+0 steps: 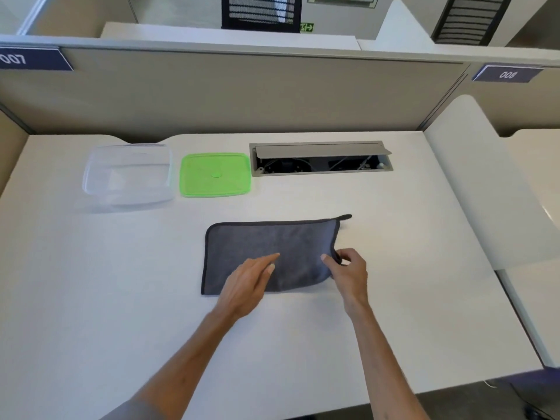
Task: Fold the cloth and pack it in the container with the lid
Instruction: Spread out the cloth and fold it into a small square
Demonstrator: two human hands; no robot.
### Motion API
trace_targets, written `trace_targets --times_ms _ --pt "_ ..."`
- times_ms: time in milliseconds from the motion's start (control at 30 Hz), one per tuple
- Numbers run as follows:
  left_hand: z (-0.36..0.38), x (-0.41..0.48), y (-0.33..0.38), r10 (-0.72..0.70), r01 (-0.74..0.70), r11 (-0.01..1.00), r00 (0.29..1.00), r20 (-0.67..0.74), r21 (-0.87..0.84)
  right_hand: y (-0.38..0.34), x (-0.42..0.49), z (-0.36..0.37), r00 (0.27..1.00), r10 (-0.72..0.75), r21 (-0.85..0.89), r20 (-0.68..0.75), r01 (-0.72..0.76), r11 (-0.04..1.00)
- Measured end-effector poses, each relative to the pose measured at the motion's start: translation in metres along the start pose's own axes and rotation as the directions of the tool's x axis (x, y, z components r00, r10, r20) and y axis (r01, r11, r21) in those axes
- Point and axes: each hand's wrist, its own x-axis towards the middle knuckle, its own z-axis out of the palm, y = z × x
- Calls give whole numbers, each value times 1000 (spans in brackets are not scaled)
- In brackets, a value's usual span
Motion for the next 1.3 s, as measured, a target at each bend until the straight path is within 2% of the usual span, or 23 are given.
trace_targets --times_ms 67,133,233,300,333,400,467,533,633,733,867,1033,1133,1200,1300 --pt "-20 16 12 -125 138 963 990 70 -233 -14 -12 10 992 -124 -74 15 124 989" --pt "-37 37 23 -203 231 865 973 110 -445 -29 -27 24 971 -238 -155 26 239 959" --pt "-64 72 40 -275 333 734 943 190 -592 -50 -53 50 931 -359 -314 66 360 878" --pt "-80 92 50 -333 424 652 905 265 -628 -57 -69 67 894 -425 -404 140 443 800" --pt "-86 100 50 -363 459 647 888 283 -608 -57 -75 76 873 -452 -437 181 483 759" --pt "-92 107 42 -428 489 716 871 241 -499 -53 -85 91 834 -498 -461 238 549 697" --pt "-92 104 22 -465 480 790 874 138 -382 -41 -91 101 792 -548 -444 268 606 659" --pt "-91 93 2 -491 478 822 870 40 -309 -24 -94 109 735 -608 -434 299 673 600" --pt "-100 71 -17 -538 499 811 841 -55 -304 8 -90 121 627 -672 -477 395 765 433" --pt "-100 53 -40 -588 544 782 805 -72 -304 38 -84 127 549 -658 -523 516 810 265" --pt "-95 42 -63 -646 615 739 762 -32 -275 64 -80 132 488 -635 -522 599 839 153" --pt "-88 37 -77 -670 633 724 740 -57 -275 68 -79 136 476 -643 -523 600 842 135" --pt "-84 37 -83 -653 614 745 751 -99 -260 69 -78 139 477 -629 -529 614 840 121" --pt "-82 38 -81 -641 603 763 752 -153 -234 70 -77 141 479 -602 -527 639 843 111" --pt "-79 37 -77 -596 608 791 736 -321 -74 70 -82 141 518 -531 -546 671 829 119"
